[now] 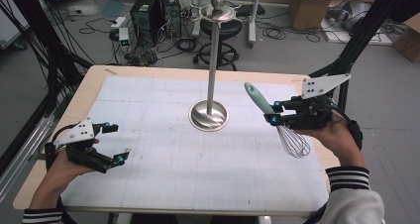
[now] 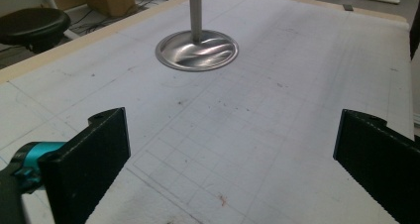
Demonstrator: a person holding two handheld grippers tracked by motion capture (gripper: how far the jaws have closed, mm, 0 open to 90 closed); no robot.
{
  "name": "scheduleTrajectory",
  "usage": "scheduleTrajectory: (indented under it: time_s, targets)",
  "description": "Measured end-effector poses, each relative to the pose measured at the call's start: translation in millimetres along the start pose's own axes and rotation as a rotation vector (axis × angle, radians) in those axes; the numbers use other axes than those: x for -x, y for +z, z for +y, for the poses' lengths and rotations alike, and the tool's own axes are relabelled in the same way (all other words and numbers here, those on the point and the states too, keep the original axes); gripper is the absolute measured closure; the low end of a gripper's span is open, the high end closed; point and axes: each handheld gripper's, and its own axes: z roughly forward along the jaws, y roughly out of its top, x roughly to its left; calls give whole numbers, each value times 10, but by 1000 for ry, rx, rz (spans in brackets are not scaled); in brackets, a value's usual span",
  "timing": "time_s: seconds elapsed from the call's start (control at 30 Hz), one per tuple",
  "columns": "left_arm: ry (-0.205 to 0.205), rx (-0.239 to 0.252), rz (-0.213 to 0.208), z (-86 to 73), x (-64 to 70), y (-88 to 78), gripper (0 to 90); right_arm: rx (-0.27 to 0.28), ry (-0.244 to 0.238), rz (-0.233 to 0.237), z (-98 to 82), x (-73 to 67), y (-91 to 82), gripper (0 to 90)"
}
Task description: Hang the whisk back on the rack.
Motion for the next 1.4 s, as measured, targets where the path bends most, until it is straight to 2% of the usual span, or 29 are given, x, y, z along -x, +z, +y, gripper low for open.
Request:
scheduleTrajectory:
  time_s: [0.23, 0.67, 1.07, 1.2, 1.4]
  targets:
    - [-1, 0, 0, -1, 0, 3, 17, 32, -1, -19, 93, 94, -64, 693]
    - [1, -6, 2, -2, -5, 11, 17, 43, 13, -21, 288, 293, -68, 693]
    - [-2, -5, -5, -4, -1, 13, 17, 73, -26, -19, 511, 299, 45, 693]
    - [-5, -8, -7, -6, -4, 8, 17, 81, -30, -6, 617, 286, 85, 693]
    - [-5, -1, -11, -4, -7, 1, 17, 82, -34, -12, 756, 283, 140, 693]
